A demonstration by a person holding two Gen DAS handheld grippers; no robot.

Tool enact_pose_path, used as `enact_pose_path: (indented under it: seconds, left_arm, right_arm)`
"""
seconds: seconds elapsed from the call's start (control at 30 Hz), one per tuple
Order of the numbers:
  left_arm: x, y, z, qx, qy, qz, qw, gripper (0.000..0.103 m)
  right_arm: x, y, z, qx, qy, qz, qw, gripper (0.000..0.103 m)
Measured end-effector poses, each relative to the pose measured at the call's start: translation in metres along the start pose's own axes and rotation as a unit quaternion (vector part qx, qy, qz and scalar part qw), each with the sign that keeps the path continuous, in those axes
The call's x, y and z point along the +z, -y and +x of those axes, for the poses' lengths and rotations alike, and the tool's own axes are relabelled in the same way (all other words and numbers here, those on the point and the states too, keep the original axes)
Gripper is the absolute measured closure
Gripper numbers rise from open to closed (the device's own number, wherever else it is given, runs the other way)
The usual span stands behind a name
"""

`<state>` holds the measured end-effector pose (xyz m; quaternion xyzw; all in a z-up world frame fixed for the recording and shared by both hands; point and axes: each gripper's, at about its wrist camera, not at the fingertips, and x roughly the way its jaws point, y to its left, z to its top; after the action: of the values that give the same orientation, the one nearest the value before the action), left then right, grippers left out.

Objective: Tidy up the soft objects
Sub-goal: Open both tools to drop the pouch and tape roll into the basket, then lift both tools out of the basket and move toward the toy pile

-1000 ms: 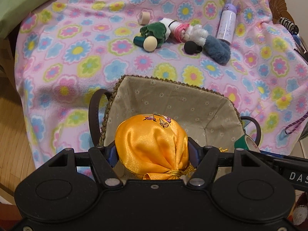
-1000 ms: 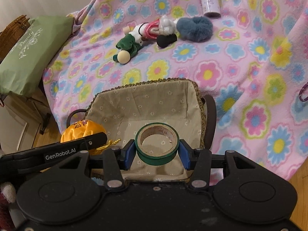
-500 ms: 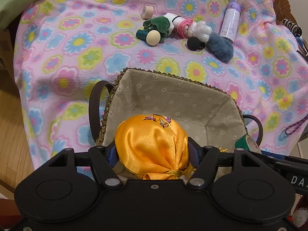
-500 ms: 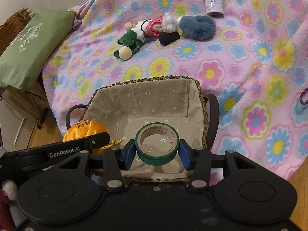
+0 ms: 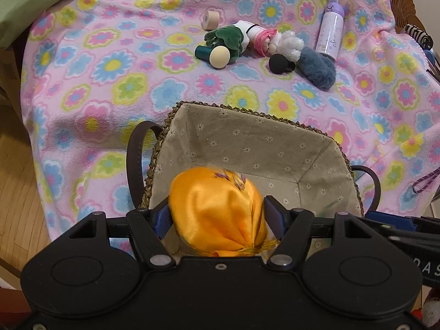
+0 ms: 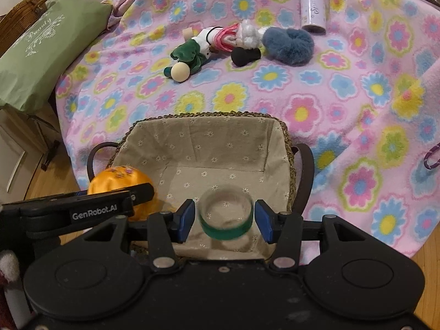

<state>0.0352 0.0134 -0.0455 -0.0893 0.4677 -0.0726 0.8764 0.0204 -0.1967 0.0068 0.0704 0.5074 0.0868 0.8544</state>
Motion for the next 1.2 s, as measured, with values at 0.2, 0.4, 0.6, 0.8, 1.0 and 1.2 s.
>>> enact_pose_path:
  seconds: [0.2, 0.4, 0.6, 0.8, 1.0, 1.2]
  left_arm:
    - [0.0004, 0.0010, -0.0015, 0.001, 0.006, 0.002, 1.0000, 0.041]
    - [-0.0002, 0.0025, -0.0018, 0.003, 0.004, 0.003, 1.0000, 0.040]
    - [-0.0009, 0.0030, -0.0012, 0.006, 0.002, 0.008, 0.9999, 0.040]
    - [-0.0023, 0.0041, -0.0002, 0.015, -0.002, 0.018, 0.9997, 0.039]
    - [-0.0037, 0.0037, 0.0009, 0.016, -0.008, 0.025, 0.9995, 0.039]
    - [-0.0038, 0.0029, 0.0031, 0.018, -0.015, 0.022, 0.9995, 0.039]
  right_arm:
    - [-0.0004, 0.0004, -0.0014, 0.001, 0.003, -0.002, 1.000, 0.054]
    - [-0.0004, 0.0025, -0.0011, 0.001, 0.002, 0.004, 1.000, 0.054]
    - [-0.0006, 0.0016, -0.0014, 0.000, 0.002, 0.006, 1.000, 0.054]
    - [-0.0013, 0.0017, -0.0012, 0.000, 0.002, 0.009, 1.000, 0.054]
    - [-0.0012, 0.0029, -0.0014, 0.000, 0.001, 0.013, 1.000, 0.053]
    - [-0.0014, 0.0024, -0.0010, 0.000, 0.000, 0.014, 1.000, 0.052]
